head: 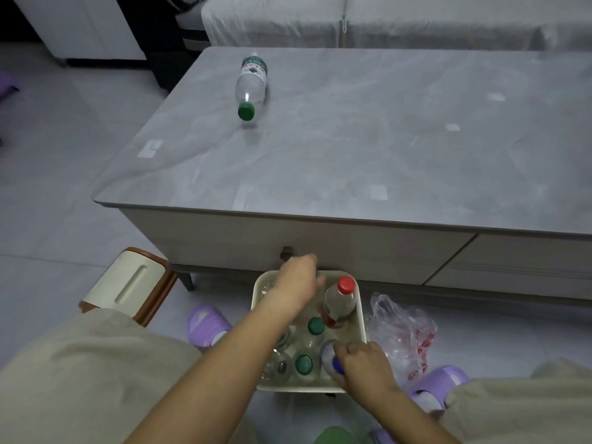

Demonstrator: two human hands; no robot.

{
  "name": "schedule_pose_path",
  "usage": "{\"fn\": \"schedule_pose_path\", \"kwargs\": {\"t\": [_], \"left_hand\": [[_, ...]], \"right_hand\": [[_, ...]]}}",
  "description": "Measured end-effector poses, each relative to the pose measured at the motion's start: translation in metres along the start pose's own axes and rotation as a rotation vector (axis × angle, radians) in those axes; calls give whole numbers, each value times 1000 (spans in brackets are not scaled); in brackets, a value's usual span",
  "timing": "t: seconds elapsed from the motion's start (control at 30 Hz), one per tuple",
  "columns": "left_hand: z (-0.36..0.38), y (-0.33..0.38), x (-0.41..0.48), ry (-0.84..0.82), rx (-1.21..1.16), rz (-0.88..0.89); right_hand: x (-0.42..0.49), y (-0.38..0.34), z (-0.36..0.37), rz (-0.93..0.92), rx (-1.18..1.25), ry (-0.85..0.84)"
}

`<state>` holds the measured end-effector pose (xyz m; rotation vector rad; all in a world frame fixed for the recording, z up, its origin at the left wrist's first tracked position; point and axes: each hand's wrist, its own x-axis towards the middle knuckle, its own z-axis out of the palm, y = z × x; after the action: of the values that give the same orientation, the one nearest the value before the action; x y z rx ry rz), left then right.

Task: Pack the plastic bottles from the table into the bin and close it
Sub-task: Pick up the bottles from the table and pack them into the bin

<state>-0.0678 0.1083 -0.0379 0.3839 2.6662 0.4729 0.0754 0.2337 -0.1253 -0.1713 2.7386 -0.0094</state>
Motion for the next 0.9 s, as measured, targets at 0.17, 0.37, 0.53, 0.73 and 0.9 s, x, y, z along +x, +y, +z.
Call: {"fn": "schedule_pose_path", "kwargs": {"t": [0.17, 0.37, 0.53, 0.73, 0.9], "left_hand": [[74, -33, -9, -84, 80, -107], [73, -30, 14, -83, 95, -35], [68, -55, -5, 236, 17, 20], [90, -76, -34, 122, 268, 230], [87, -53, -7, -23, 437, 86]], "right_hand": [[-6, 18, -37, 43, 140, 163], [7, 21, -55, 42, 329, 175], [43, 31, -66, 18, 262, 199], [65, 27, -62, -4, 218, 135], [44, 17, -19, -10, 138, 123]]}}
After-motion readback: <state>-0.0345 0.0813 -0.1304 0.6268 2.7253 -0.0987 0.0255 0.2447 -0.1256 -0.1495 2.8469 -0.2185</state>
